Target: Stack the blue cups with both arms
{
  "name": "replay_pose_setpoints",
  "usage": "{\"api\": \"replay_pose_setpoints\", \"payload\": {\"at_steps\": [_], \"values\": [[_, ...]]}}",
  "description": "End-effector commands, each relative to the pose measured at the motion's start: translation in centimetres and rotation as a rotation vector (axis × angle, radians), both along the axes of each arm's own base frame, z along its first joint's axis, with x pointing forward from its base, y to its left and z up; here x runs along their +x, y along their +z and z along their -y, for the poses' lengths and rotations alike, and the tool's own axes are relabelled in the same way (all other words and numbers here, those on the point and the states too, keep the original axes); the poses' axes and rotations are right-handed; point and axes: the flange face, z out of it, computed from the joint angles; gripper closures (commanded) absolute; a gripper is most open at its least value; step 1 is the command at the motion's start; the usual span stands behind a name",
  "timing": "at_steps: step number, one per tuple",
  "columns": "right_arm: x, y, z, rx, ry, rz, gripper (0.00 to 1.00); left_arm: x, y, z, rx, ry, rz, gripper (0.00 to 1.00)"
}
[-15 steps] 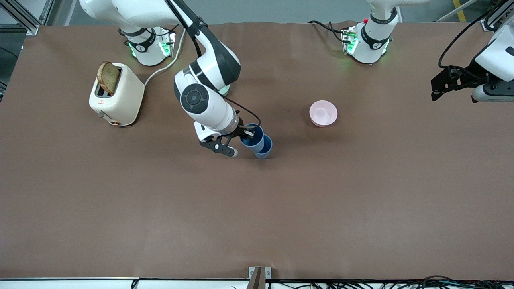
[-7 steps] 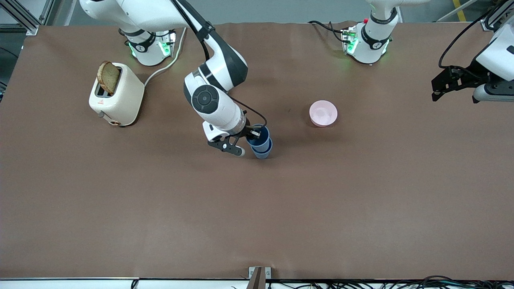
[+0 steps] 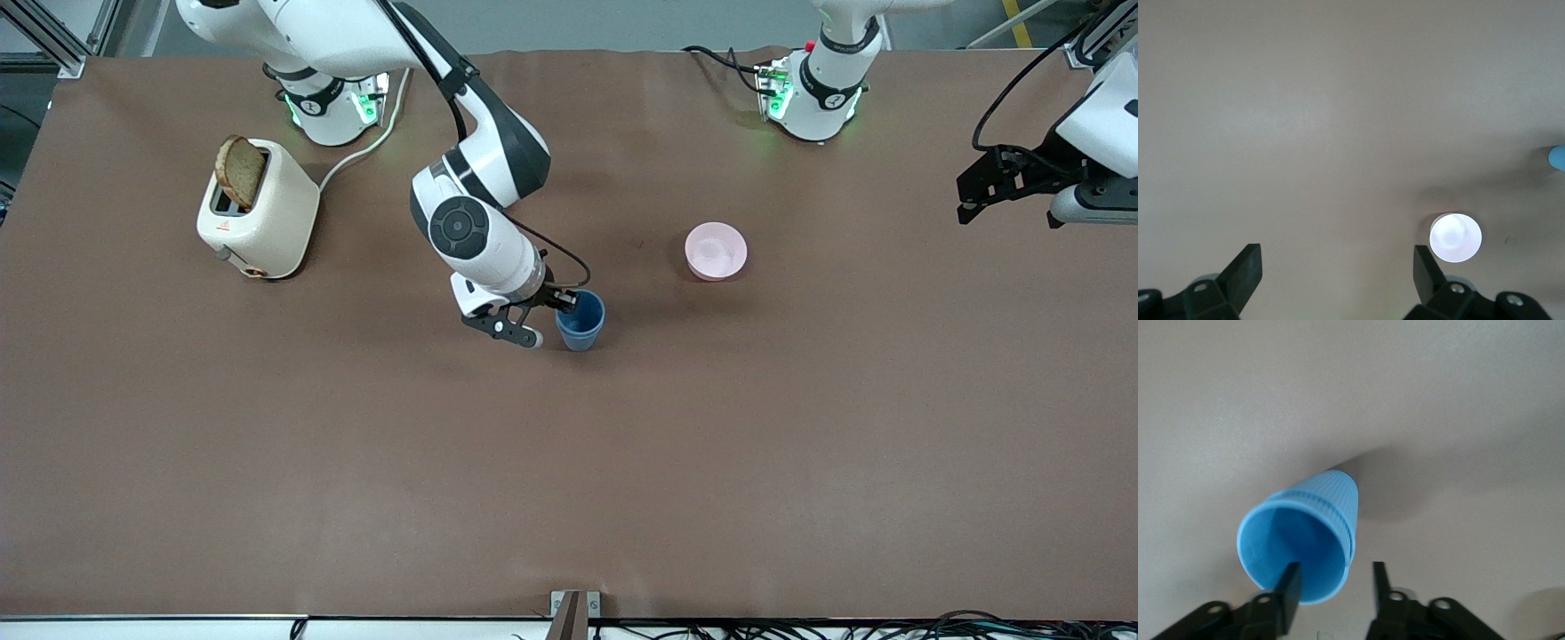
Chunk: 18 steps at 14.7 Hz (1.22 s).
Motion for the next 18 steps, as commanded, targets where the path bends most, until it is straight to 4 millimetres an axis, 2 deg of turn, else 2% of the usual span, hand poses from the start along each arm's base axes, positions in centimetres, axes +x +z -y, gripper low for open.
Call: {"api": "replay_pose_setpoints", "payload": {"at_steps": [1, 4, 7, 11, 14, 16, 18], "values": [[1.3, 6.2, 2.7, 0.023, -0.032, 0.068, 0.00, -0.1, 0.4, -0.2, -0.015, -0.009, 0.000, 0.00], [3.3, 14.4, 9.8, -0.115, -0.031, 0.180, 0.00, -0.2, 0.7, 0.0, -0.015, -0.017, 0.006, 0.00], [4.5, 20.3, 17.7, -0.251, -0.039, 0.251, 0.00, -0.3, 0.7, 0.1, -0.014, -0.023, 0.004, 0.00], [5.3, 25.6, 29.2, -0.295, 0.013, 0.252, 0.00, -0.3, 0.8, 0.2, -0.014, -0.020, 0.006, 0.00], [4.2, 29.3, 37.7, -0.283, 0.059, 0.239, 0.00, -0.3, 0.9, 0.2, -0.016, -0.019, 0.007, 0.00], [3.6, 30.1, 42.1, -0.281, 0.065, 0.203, 0.00, -0.3, 0.8, 0.4, -0.017, -0.016, 0.009, 0.00], [2.8, 31.9, 45.3, -0.277, 0.069, 0.196, 0.00, -0.2, 0.7, 0.4, -0.017, -0.016, 0.006, 0.00]]}}
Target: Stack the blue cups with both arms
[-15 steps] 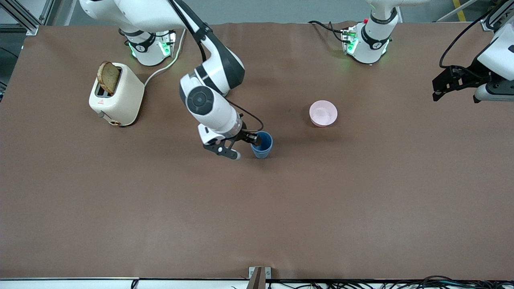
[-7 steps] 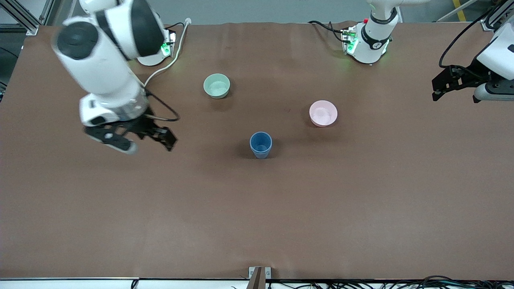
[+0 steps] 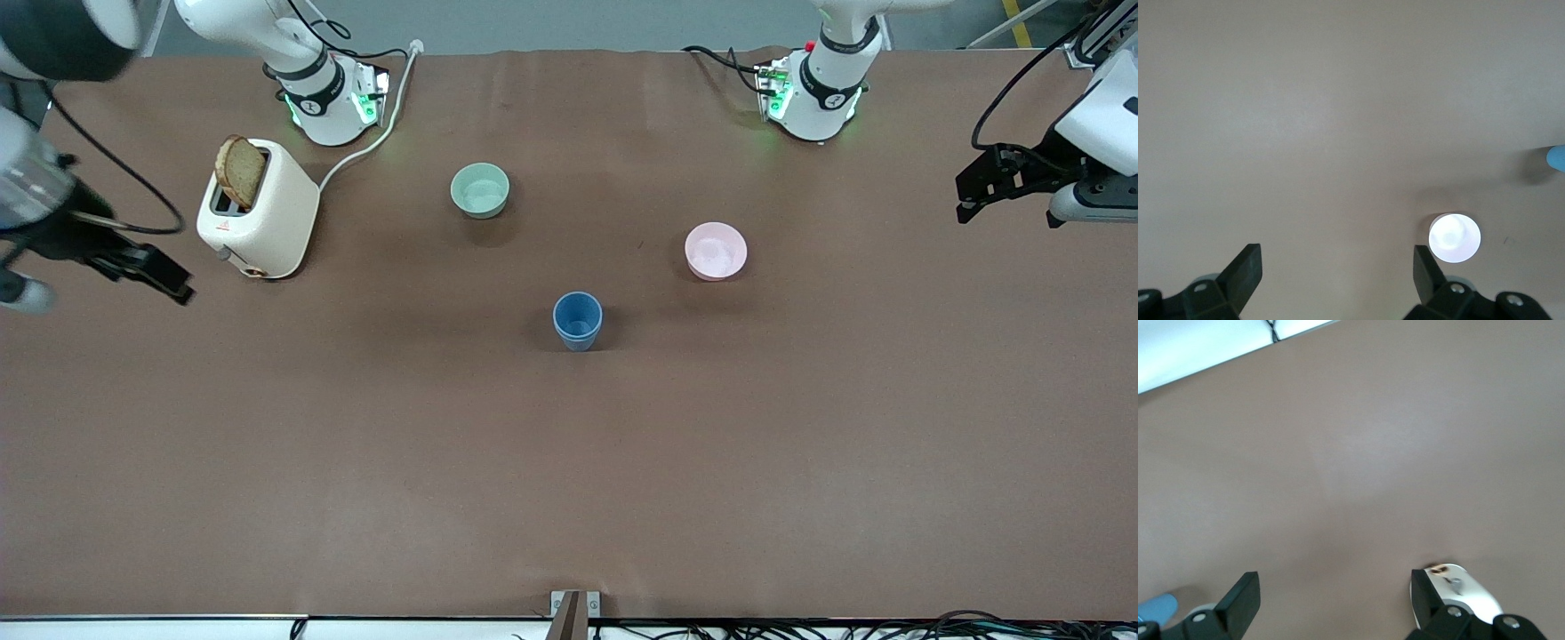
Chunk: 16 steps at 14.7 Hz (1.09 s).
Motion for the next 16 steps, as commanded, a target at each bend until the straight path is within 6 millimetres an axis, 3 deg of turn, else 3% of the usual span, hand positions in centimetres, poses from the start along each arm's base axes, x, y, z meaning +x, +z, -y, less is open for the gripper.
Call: {"api": "replay_pose_setpoints", "payload": {"at_steps": [1, 4, 7, 10, 13, 16], "values": [[-1.8, 1.6, 3.2, -0.005, 0.038, -0.030, 0.00, -0.3, 0.5, 0.1, -0.016, -0.009, 0.002, 0.00], [-5.3, 4.5, 6.2, 0.009, 0.090, -0.045, 0.00, -0.5, 0.7, 0.2, -0.044, 0.050, 0.000, 0.00], [-8.2, 5.5, 7.0, 0.029, 0.086, -0.092, 0.00, -0.6, 0.7, 0.0, -0.036, 0.050, -0.017, 0.00], [-7.9, 5.8, 8.7, 0.027, 0.109, -0.070, 0.00, -0.5, 0.9, 0.0, -0.030, 0.063, -0.013, 0.00], [-6.3, 4.5, 9.3, 0.013, 0.159, -0.074, 0.00, -0.4, 1.1, -0.2, -0.028, 0.065, -0.009, 0.00], [-4.3, 4.9, 10.1, -0.007, 0.200, -0.088, 0.00, -0.7, 1.7, -0.2, -0.026, 0.064, -0.020, 0.00]]}}
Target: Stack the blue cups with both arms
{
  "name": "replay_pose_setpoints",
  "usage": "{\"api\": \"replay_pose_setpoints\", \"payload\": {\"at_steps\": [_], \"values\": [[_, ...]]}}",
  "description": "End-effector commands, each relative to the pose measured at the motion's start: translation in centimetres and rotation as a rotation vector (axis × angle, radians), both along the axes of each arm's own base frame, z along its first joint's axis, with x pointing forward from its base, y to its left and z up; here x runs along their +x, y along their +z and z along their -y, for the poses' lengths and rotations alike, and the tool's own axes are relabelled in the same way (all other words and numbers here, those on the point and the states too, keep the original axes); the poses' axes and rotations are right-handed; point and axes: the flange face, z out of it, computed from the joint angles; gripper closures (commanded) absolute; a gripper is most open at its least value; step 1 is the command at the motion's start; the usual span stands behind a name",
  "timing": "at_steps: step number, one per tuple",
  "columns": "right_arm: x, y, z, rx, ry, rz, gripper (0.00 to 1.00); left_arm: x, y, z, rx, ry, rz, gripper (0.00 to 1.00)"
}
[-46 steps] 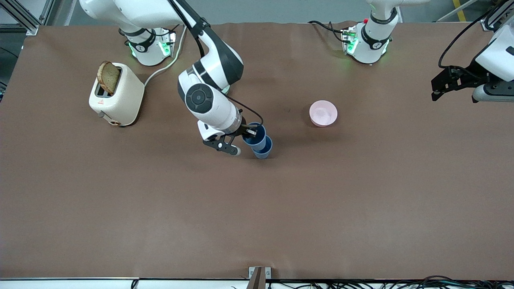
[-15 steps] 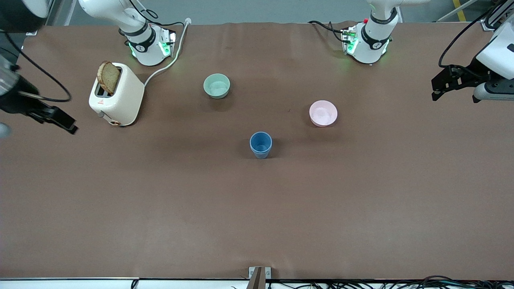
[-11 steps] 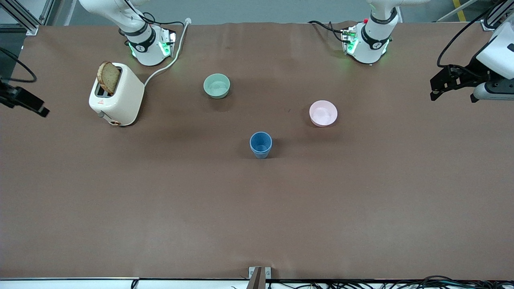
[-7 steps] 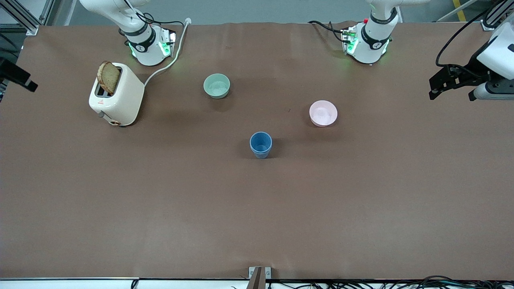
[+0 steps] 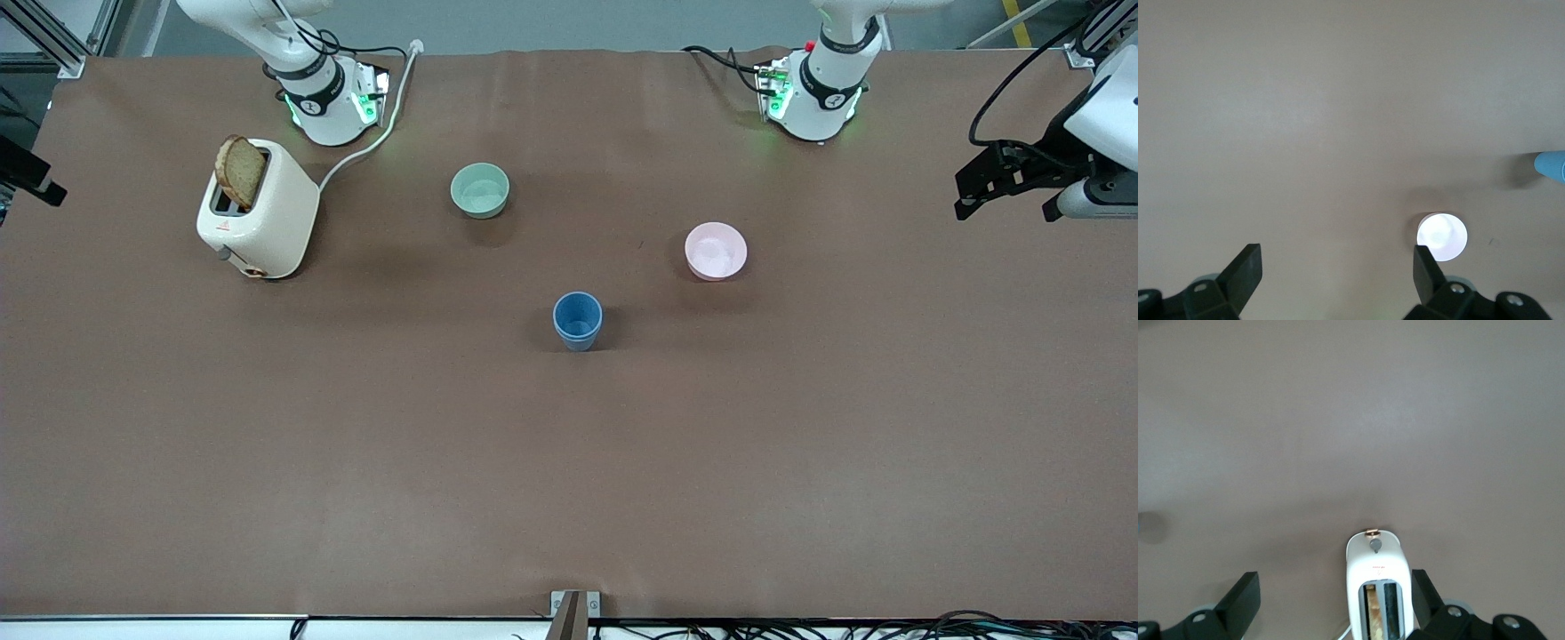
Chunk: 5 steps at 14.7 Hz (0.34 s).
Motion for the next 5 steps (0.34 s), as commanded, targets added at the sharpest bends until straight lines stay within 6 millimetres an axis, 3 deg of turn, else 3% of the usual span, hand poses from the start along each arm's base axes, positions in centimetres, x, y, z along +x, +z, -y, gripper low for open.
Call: {"api": "replay_pose_setpoints", "payload": {"at_steps": [1, 5], "values": [[1.3, 0.5, 0.2, -0.031, 0.023, -0.015, 0.00, -0.4, 1.2, -0.2, 0.000, 0.009, -0.005, 0.00], [1.8, 0.2, -2.3, -0.037, 0.058, -0.017, 0.00, -0.5, 1.6, -0.3, -0.002, 0.014, -0.002, 0.00]]}}
